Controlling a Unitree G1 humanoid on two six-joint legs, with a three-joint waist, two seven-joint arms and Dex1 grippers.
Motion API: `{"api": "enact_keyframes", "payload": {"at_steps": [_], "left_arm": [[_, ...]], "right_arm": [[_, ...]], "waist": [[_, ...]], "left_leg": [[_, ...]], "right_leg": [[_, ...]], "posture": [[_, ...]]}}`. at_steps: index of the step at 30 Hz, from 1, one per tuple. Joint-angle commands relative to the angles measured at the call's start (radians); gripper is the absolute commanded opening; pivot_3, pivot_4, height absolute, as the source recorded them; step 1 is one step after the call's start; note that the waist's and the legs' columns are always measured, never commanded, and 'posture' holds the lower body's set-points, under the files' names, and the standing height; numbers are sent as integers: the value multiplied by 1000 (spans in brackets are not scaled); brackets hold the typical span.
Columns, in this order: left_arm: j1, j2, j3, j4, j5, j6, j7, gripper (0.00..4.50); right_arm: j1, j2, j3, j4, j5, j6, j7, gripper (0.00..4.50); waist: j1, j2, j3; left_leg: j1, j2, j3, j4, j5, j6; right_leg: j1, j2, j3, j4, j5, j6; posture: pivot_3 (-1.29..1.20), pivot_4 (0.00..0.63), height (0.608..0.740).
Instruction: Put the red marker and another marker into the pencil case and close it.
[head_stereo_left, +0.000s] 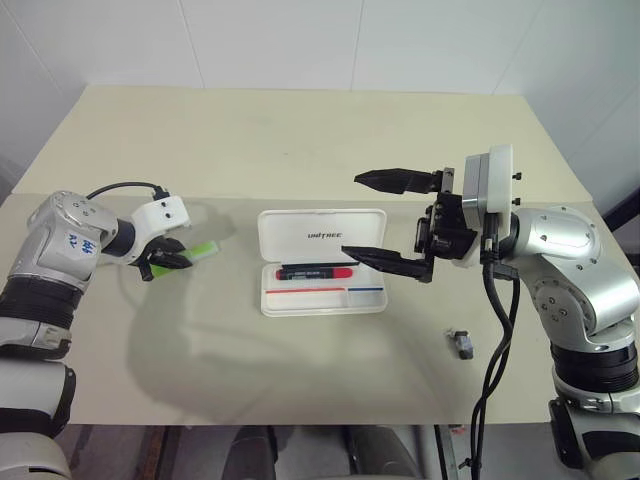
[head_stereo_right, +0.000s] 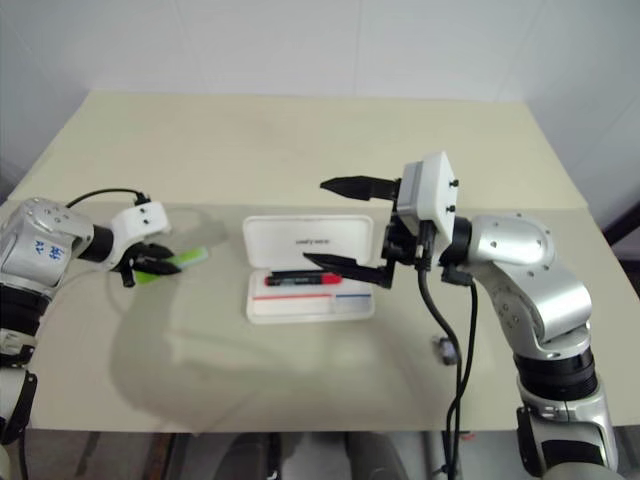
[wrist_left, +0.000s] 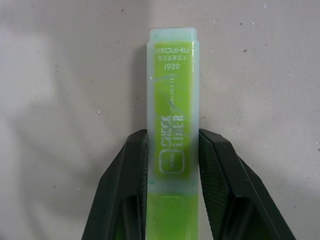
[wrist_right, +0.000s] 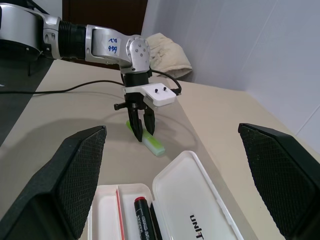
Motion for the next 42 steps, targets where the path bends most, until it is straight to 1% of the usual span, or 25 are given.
{"api": "enact_keyframes", "payload": {"at_steps": [1, 10, 14, 20, 24, 29, 33, 38, 42], "left_arm": [[19, 29, 23, -43, 16, -6, 6, 1048], [52, 109, 58, -365, -59, 91, -145, 1048], [58, 127, 69, -480, -96, 158, -178, 1048], [35, 81, 67, -684, -206, 349, -191, 1048], [0, 28, 48, -765, -251, 460, -148, 1048], [-41, -76, -13, -805, -274, 558, -73, 1048], [-50, -136, -44, -838, -302, 629, -31, 1048], [-29, -174, -67, -901, -370, 723, 8, 1048], [-15, -185, -96, -903, -379, 729, 61, 1048]], "right_arm": [[4, -18, -37, -28, 7, -14, -6, 4500], [71, -73, -52, 16, -30, -36, 18, 4500], [117, -100, -71, 31, -39, -42, 17, 4500], [196, -138, -104, 35, -53, -43, 19, 4500], [253, -159, -122, 36, -71, -60, 24, 4500], [307, -167, -129, 20, -76, -67, 18, 4500], [334, -169, -136, 3, -71, -60, 14, 4500], [362, -161, -137, -22, -67, -48, -1, 4500], [372, -154, -133, -45, -61, -38, -20, 4500]], "waist": [[0, 0, 0], [3, 0, 0], [3, 0, 0], [3, 0, 0], [2, 0, 0], [3, 0, 0], [2, -1, 0], [3, -1, 0], [4, -1, 0]], "left_leg": [[0, 0, 0, 0, 0, 0], [-2, 0, 0, -1, -1, 0], [-2, 0, 1, -1, -1, 0], [-2, 0, 0, 0, -1, 0], [-2, 0, 0, 0, -1, 0], [-1, -1, -1, 1, -1, 0], [-1, -1, -1, 2, -1, 0], [-1, -1, -1, 1, -1, 0], [-1, -1, -1, 2, -1, 0]], "right_leg": [[0, 0, 0, 0, 0, 0], [-1, 0, 0, -3, 0, 0], [-1, 0, 0, -3, 0, 0], [0, 0, 0, -3, 0, 0], [0, 0, 0, -3, 0, 0], [1, 0, 1, -3, 0, 1], [2, 0, 1, -3, 0, 1], [2, 0, 1, -3, 0, 1], [2, 0, 1, -3, 0, 2]], "posture": [[0, 150, 740], [0, 150, 740], [0, 150, 740], [0, 150, 740], [0, 150, 740], [0, 150, 740], [0, 150, 740], [0, 150, 740], [0, 150, 740]]}}
